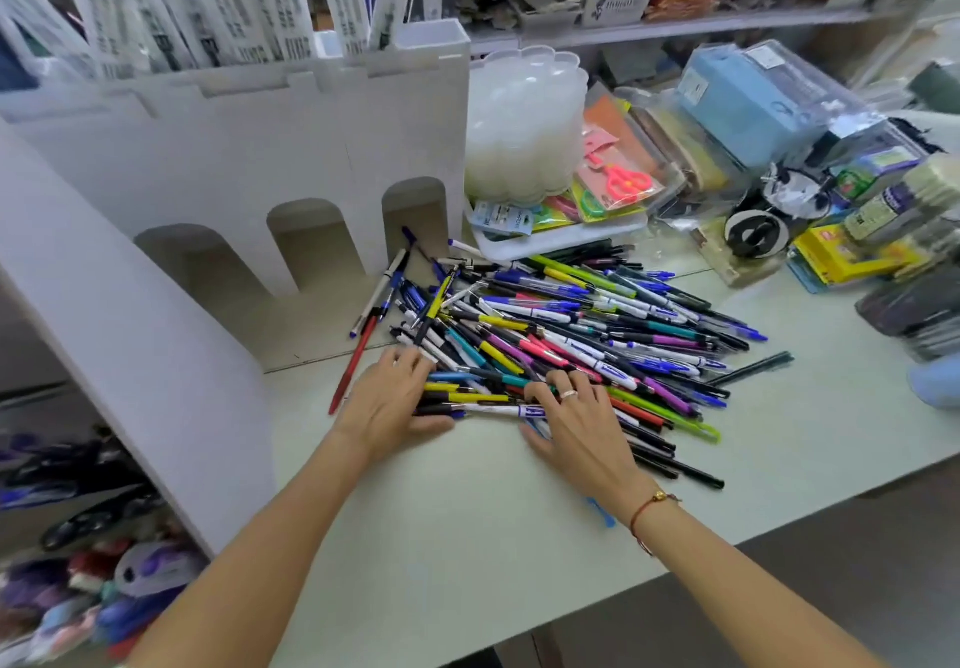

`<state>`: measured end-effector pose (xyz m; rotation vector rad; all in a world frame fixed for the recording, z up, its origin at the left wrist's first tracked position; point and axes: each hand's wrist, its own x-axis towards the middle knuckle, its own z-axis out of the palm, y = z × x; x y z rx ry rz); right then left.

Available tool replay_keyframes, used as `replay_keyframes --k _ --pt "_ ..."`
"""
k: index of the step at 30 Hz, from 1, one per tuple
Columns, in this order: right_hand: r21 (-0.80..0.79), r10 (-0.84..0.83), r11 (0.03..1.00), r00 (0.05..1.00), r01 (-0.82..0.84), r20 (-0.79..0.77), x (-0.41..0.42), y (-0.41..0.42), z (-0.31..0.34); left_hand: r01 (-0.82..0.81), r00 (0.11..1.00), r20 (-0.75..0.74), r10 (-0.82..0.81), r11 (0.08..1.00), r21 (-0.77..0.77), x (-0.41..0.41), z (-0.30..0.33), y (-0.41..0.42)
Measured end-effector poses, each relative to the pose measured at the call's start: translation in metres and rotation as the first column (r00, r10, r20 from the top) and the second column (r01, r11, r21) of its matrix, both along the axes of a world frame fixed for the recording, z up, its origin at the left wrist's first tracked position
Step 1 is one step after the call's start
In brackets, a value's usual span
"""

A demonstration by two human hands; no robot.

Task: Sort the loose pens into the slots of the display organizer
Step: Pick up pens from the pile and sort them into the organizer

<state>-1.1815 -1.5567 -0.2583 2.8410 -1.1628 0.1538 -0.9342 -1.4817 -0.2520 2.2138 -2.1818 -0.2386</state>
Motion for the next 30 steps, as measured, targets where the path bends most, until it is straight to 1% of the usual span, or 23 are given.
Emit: replay_keyframes --k 1,3,5,7,8,10,11,13,15,19,20,22,24,26,28,30 --pt "0.01 -0.007 1.0 1.0 0.007 -0.002 0.0 0.0 0.001 -0.039 0.999 0.001 0.039 0.999 -0.028 0.0 -0.001 0.002" --pt "0.027 -0.019 0.999 1.0 0.019 -0.004 0.0 0.002 0.001 -0.108 0.993 -0.055 0.103 0.99 -0.091 0.003 -0.008 0.006" --pt "0.029 -0.022 0.999 1.0 0.022 0.009 0.001 0.002 0.0 -0.096 0.992 -0.1 0.079 0.98 -0.172 0.005 -0.014 0.009" --pt "0.021 -0.02 1.0 0.999 0.02 0.029 0.001 0.003 -0.001 -0.059 0.992 -0.12 0.033 0.974 -0.219 0.005 -0.014 0.01" --pt "0.013 -0.016 1.0 0.999 0.015 0.033 0.001 0.003 -0.002 -0.066 0.988 -0.149 0.035 0.975 -0.21 0.005 -0.011 0.011" --pt "0.007 -0.009 1.0 0.999 0.008 0.043 0.001 0.004 -0.002 -0.115 0.974 -0.209 0.09 0.987 -0.111 0.005 -0.004 0.01" --pt "0.009 -0.008 1.0 0.999 0.008 0.049 0.001 0.004 -0.002 -0.129 0.974 -0.196 0.117 0.99 -0.053 0.006 -0.002 0.008" --pt "0.007 -0.01 1.0 0.999 0.01 0.047 0.002 0.004 -0.002 -0.126 0.98 -0.153 0.126 0.992 0.01 0.005 0.001 0.005" --pt "0.004 -0.019 1.0 0.999 0.019 0.036 0.002 0.004 -0.003 -0.122 0.979 -0.165 0.124 0.992 0.021 0.002 0.001 0.003" --pt "0.013 -0.034 0.999 0.999 0.034 0.012 0.003 0.006 0.0 -0.166 0.951 -0.257 0.17 0.985 0.037 -0.003 0.008 0.005" --pt "0.018 -0.033 0.999 0.999 0.033 0.01 0.003 0.006 0.002 -0.181 0.938 -0.288 0.193 0.981 0.069 -0.003 0.013 0.004" --pt "0.042 -0.035 0.999 0.999 0.035 0.009 0.004 0.006 0.004 -0.212 0.901 -0.341 0.268 0.958 0.193 -0.003 0.022 -0.002" --pt "0.072 -0.05 0.996 0.999 0.05 0.006 0.004 0.006 0.007 -0.252 0.868 -0.342 0.361 0.912 0.324 -0.002 0.03 -0.007" --pt "0.112 -0.057 0.992 0.998 0.055 0.007 0.004 0.006 0.01 -0.292 0.785 -0.372 0.495 0.826 0.482 -0.002 0.037 -0.008" --pt "0.174 -0.061 0.983 0.998 0.056 0.021 0.003 0.007 0.016 -0.267 0.677 -0.414 0.609 0.727 0.633 -0.002 0.045 -0.006" --pt "0.226 -0.062 0.973 0.998 0.055 0.023 0.002 0.007 0.021 -0.247 0.634 -0.418 0.65 0.683 0.688 0.0 0.049 -0.004"
